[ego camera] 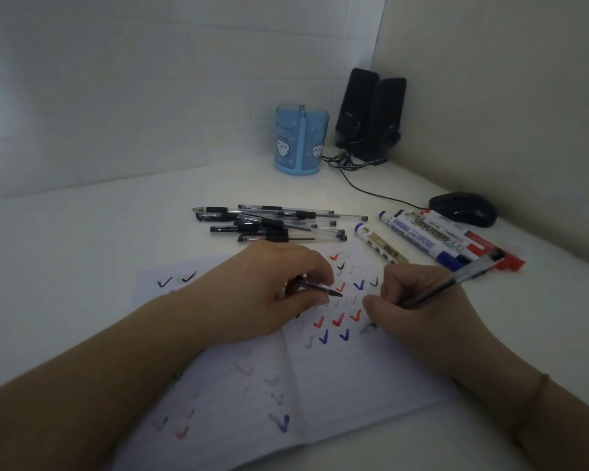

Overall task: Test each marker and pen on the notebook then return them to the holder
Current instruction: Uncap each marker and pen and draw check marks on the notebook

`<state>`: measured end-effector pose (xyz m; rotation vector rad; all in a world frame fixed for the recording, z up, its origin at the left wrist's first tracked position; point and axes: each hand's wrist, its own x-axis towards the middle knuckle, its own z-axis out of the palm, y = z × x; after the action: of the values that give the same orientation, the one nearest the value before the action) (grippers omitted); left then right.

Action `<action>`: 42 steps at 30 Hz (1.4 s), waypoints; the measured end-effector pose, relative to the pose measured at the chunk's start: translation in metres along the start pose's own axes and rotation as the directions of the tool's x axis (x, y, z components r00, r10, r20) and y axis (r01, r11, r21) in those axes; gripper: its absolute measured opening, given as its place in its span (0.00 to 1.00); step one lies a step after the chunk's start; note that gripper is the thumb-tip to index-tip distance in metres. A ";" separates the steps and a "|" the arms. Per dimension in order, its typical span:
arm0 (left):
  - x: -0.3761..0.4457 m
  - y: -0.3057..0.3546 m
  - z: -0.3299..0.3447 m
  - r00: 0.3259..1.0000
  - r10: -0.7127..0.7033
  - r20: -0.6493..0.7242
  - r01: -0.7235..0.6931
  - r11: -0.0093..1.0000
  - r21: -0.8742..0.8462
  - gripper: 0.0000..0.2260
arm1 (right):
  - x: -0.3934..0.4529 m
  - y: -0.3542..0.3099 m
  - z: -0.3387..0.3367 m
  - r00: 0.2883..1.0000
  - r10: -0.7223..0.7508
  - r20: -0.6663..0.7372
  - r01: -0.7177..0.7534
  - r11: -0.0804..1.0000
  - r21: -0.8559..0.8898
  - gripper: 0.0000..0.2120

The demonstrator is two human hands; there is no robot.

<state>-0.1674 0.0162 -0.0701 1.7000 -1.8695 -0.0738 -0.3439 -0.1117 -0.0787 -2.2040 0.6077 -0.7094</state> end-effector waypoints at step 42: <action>0.002 0.008 0.000 0.987 -0.008 -0.162 0.003 0.999 -0.035 0.09 | -0.005 -0.009 -0.009 0.995 -0.061 0.085 0.016 0.892 0.451 0.07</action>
<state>-0.1750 0.0159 -0.0660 1.6370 -1.7344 0.0286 -0.3518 -0.1079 -0.0682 -1.8070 0.3096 -0.6796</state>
